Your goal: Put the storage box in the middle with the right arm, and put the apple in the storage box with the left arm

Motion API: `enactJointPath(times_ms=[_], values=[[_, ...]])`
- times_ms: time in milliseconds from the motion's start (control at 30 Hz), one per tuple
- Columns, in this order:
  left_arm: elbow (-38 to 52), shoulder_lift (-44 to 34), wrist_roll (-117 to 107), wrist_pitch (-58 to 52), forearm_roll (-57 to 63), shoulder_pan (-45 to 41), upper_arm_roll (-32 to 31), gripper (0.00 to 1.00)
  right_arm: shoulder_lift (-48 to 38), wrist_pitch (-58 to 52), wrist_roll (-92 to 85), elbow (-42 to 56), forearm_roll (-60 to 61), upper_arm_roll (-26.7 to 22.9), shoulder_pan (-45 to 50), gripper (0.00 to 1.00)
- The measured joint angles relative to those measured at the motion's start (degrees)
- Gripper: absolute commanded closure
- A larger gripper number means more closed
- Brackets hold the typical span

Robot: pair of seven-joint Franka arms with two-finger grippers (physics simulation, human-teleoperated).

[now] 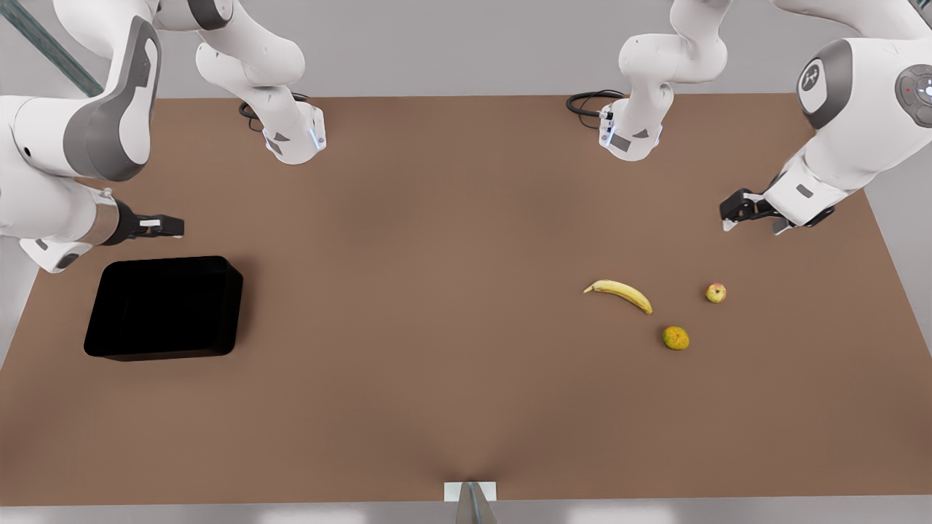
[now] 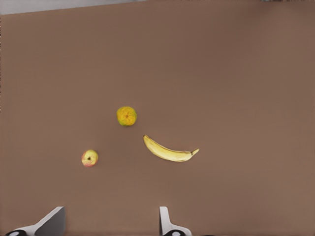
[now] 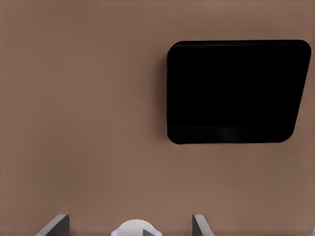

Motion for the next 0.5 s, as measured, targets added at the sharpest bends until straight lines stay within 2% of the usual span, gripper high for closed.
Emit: enactJointPath(times_ms=[67, 100, 133, 200, 233, 267, 400, 467, 500], values=[[0.08, 0.40, -0.64, -0.54, 0.00, 0.87, -0.08, 0.00, 1.35, 2.23, -0.79, -0.11, -0.48, -0.07, -0.48, 0.00], [0.08, 0.89, -1.06, -0.90, -0.02, 1.26, -0.08, 0.00, 3.00, 7.10, -6.28, -0.67, -4.13, -0.03, -2.25, 0.00], [0.09, 1.51, -1.50, -0.93, -0.05, 1.52, -0.08, 0.00, 4.46, 13.08, -11.88, -2.68, -6.38, -0.19, -5.28, 0.00], [0.09, 6.23, -15.94, -0.93, -1.22, 0.83, 0.46, 0.00, 9.11, 21.37, -20.89, -4.62, -7.01, -1.08, -14.80, 0.00], [0.09, 8.56, -19.61, -0.93, -3.61, -0.70, 3.73, 0.00, 10.56, 24.61, -21.64, -5.79, -6.67, -0.98, -17.75, 0.00], [0.09, 10.26, -23.00, -0.93, -7.05, 1.23, 6.36, 0.00, 10.18, 27.66, -21.79, -9.70, -6.34, -0.98, -19.64, 0.00], [-0.75, 19.42, -51.94, -0.54, -22.68, 0.87, 8.19, 0.00, 7.25, 49.68, -24.91, -28.31, -4.81, -1.29, -21.23, 0.00], [-1.72, 23.03, -54.09, -0.14, -30.82, 0.96, 9.31, 0.00, 7.55, 54.06, -26.06, -32.17, -2.08, -3.05, -21.84, 0.00], [-2.01, 26.11, -54.18, -0.45, -35.66, 2.69, 12.40, 0.00, 8.95, 57.30, -27.33, -33.48, -0.74, -4.69, -22.17, 0.00]])
